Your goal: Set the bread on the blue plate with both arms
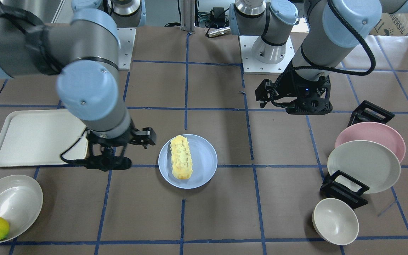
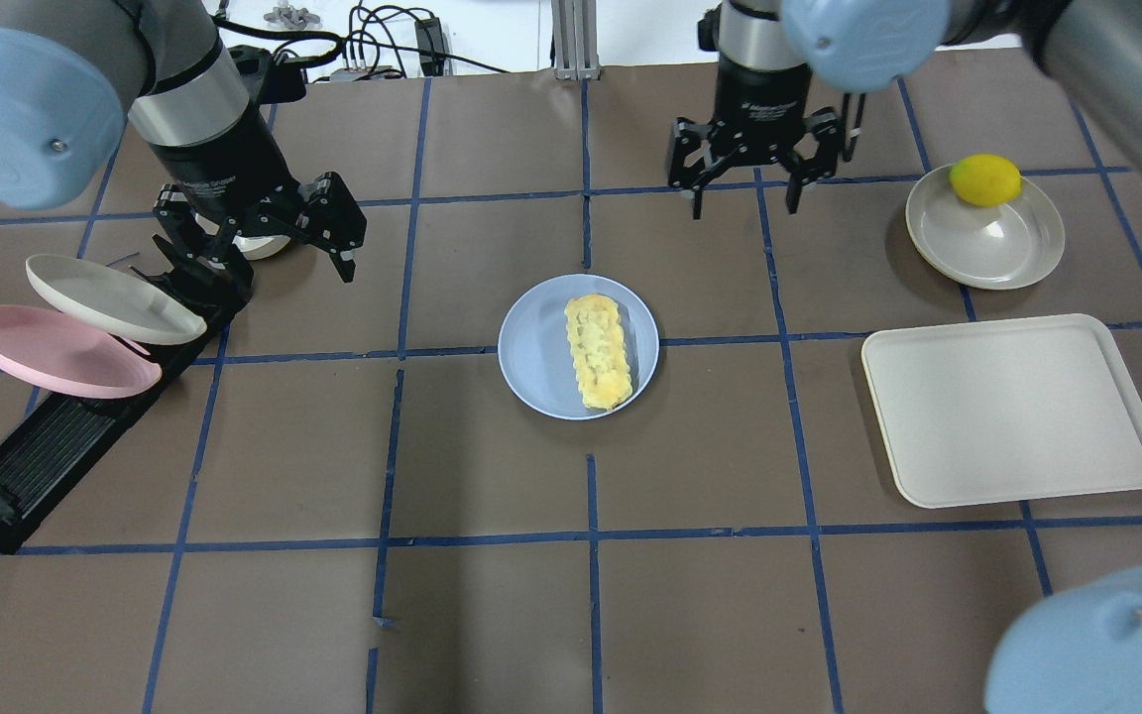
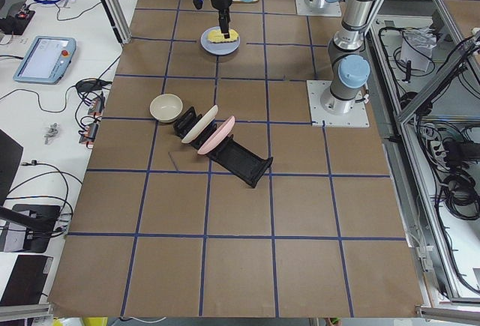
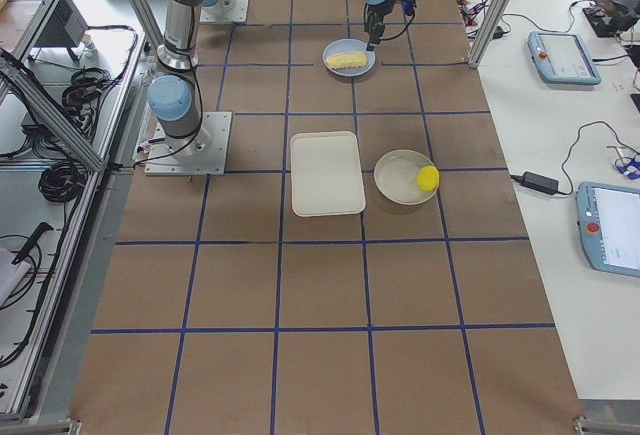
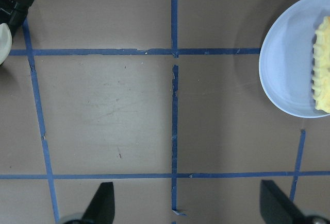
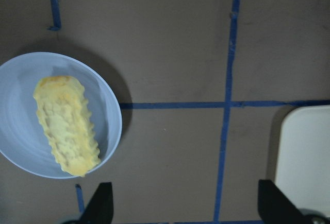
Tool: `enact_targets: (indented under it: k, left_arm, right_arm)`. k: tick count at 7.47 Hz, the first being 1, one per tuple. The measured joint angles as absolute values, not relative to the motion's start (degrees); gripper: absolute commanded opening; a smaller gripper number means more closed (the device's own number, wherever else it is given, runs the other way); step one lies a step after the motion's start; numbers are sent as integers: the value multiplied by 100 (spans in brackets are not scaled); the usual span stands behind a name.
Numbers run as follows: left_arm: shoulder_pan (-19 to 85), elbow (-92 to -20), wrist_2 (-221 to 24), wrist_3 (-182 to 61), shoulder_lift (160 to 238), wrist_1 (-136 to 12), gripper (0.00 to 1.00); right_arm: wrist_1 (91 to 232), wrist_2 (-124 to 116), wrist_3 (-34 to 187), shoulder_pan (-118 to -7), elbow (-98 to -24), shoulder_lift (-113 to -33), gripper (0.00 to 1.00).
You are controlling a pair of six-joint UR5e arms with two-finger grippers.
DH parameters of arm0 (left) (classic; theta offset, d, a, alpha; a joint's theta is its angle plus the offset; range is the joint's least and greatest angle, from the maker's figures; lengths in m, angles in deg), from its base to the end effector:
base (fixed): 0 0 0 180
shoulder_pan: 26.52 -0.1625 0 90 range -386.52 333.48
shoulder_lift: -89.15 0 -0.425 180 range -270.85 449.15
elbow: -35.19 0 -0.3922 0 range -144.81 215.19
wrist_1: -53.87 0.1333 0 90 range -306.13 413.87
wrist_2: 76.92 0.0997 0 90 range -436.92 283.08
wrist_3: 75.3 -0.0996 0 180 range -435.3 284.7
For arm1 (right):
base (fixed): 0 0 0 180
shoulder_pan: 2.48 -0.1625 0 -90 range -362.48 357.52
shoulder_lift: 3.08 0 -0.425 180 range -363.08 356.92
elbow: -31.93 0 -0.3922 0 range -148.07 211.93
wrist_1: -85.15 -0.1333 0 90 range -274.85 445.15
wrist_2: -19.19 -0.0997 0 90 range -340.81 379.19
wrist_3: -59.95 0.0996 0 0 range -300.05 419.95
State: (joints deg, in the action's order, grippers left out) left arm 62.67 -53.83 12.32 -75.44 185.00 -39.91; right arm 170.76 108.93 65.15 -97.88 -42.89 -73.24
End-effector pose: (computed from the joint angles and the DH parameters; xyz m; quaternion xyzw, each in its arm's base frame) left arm -0.1273 -0.5195 0.4385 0.0063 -0.9971 -0.0754 0.0072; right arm 0.1913 -0.6026 0.4164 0.0016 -0.9969 -0.0788 0.0050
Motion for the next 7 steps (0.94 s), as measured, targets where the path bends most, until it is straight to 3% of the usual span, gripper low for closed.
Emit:
enact_targets:
  k: [2, 4, 7]
  left_arm:
    - [6269, -5374, 1231, -7541, 18501, -3991, 100]
    - [6271, -5376, 1246, -7550, 18465, -3992, 100]
    - [6305, -5344, 1273, -7562, 18368, -3992, 100]
  right_arm:
    - [16771, 10883, 6042, -9310, -4520, -7991, 100]
    - [17035, 10870, 5956, -9221, -5244, -8642, 100]
    - [17364, 10918, 5969, -9227, -5666, -8908, 100]
